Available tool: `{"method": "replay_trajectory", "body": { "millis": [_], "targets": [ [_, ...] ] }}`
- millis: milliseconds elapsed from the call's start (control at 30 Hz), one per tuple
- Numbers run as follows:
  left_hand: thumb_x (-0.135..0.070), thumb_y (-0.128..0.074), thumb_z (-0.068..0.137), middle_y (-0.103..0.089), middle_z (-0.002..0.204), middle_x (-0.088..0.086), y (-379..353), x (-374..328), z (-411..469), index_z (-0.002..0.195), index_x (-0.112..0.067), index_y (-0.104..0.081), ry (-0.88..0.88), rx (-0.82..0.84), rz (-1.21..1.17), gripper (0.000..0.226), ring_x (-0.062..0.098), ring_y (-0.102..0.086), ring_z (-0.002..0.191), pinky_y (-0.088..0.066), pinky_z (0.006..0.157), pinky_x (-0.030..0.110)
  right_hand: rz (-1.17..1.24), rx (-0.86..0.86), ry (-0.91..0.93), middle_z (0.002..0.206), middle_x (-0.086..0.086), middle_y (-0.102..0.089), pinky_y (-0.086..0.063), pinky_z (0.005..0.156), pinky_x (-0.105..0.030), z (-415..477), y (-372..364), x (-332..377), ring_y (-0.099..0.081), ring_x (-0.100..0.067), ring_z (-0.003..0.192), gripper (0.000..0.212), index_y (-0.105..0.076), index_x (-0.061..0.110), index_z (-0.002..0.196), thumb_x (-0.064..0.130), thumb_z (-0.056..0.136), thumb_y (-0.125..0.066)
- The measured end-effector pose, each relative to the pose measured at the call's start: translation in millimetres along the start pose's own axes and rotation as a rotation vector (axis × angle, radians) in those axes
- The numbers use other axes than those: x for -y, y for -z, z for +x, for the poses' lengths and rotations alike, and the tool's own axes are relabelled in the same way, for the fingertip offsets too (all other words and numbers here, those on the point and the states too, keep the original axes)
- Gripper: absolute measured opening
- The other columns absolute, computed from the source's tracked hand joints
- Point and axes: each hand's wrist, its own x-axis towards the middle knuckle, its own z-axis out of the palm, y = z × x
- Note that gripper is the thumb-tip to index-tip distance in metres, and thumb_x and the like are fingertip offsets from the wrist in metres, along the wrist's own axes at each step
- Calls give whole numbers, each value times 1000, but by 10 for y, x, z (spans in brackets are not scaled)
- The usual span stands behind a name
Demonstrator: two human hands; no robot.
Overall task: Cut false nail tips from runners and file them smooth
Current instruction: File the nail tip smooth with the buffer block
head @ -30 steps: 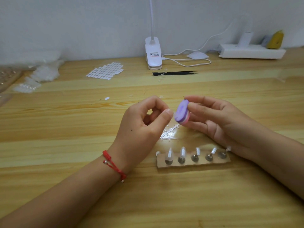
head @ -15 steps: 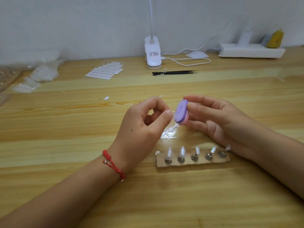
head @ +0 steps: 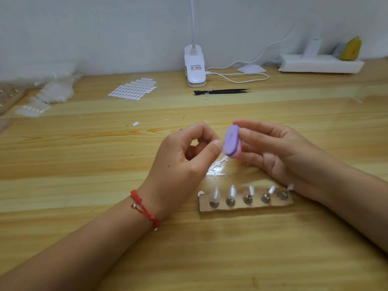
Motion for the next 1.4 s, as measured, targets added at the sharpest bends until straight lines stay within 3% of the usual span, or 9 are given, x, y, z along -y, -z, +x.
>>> {"method": "replay_trajectory", "body": {
  "millis": [200, 400, 500, 600, 767, 933, 1167, 1267, 1400],
  "targets": [
    [-16, -54, 83, -38, 59, -1, -6, 1, 0, 67, -13, -52, -2, -7, 1, 16, 3, -27, 44, -24, 45, 11, -14, 48, -31, 84, -5, -76, -56, 67, -19, -7, -10, 14, -73, -12, 76, 20, -80, 19, 86, 13, 73, -68],
    [-16, -55, 84, -39, 63, 25, 0, 5, -1, 68, -10, -52, -20, -47, 28, 16, 11, -28, 48, -26, 47, 15, -64, 79, -46, 85, -6, -75, -56, 67, -20, -12, -28, 3, -73, -15, 76, 20, -80, 18, 87, 12, 71, -69],
    [-15, -56, 83, -41, 64, 21, -12, -5, -14, 68, -9, -53, -11, 27, 23, 16, 9, -31, 48, -26, 47, 15, 48, 2, -34, 88, -8, -75, -57, 68, -20, 0, 2, 23, -73, -15, 79, 19, -80, 15, 87, 11, 73, -68],
    [-16, -55, 83, -36, 62, 18, 2, 6, -2, 68, -13, -53, -6, -31, -17, 16, 5, -28, 45, -26, 45, 12, 5, 36, -37, 87, -7, -75, -56, 68, -21, -15, -13, 21, -73, -15, 78, 19, -80, 16, 87, 11, 73, -69],
    [-16, -57, 82, -40, 64, 21, -16, -5, -5, 68, -10, -54, 0, 21, 0, 16, 13, -34, 50, -27, 48, 20, 42, -25, -13, 87, -9, -75, -57, 67, -20, -1, -1, 14, -73, -15, 77, 18, -80, 14, 86, 11, 72, -69],
    [-17, -55, 83, -37, 62, 20, 4, -6, 6, 68, -14, -54, -1, -28, -8, 16, 7, -29, 47, -27, 46, 15, -93, 90, -40, 87, -7, -76, -56, 70, -21, -22, -23, -2, -73, -14, 79, 20, -80, 19, 88, 15, 69, -75],
    [-20, -64, 82, -46, 67, 29, -12, -19, -10, 72, -11, -64, 4, 67, -19, 14, 22, -36, 47, -29, 46, 26, 265, -81, -76, 86, -6, -70, -57, 72, -25, 44, 47, 51, -66, -13, 75, 21, -72, 15, 95, 14, 76, -62],
    [-31, -73, 78, -54, 72, 23, -6, -26, 8, 72, -18, -71, 56, 7, -71, 14, 9, -37, 47, -28, 47, 15, 189, -59, -97, 77, -9, -68, -55, 60, -24, 54, 1, 44, -58, -13, 59, 28, -78, 13, 77, 13, 71, -52],
    [-36, -64, 72, -47, 46, -14, 0, -38, 27, 79, -16, -73, 112, -42, -144, 23, 0, -33, 37, -26, 42, 6, -15, -34, -36, 61, -4, -54, -44, 49, -21, 30, -56, 13, -43, -11, 51, 17, -75, 15, 72, 20, 76, -59]
  ]
}}
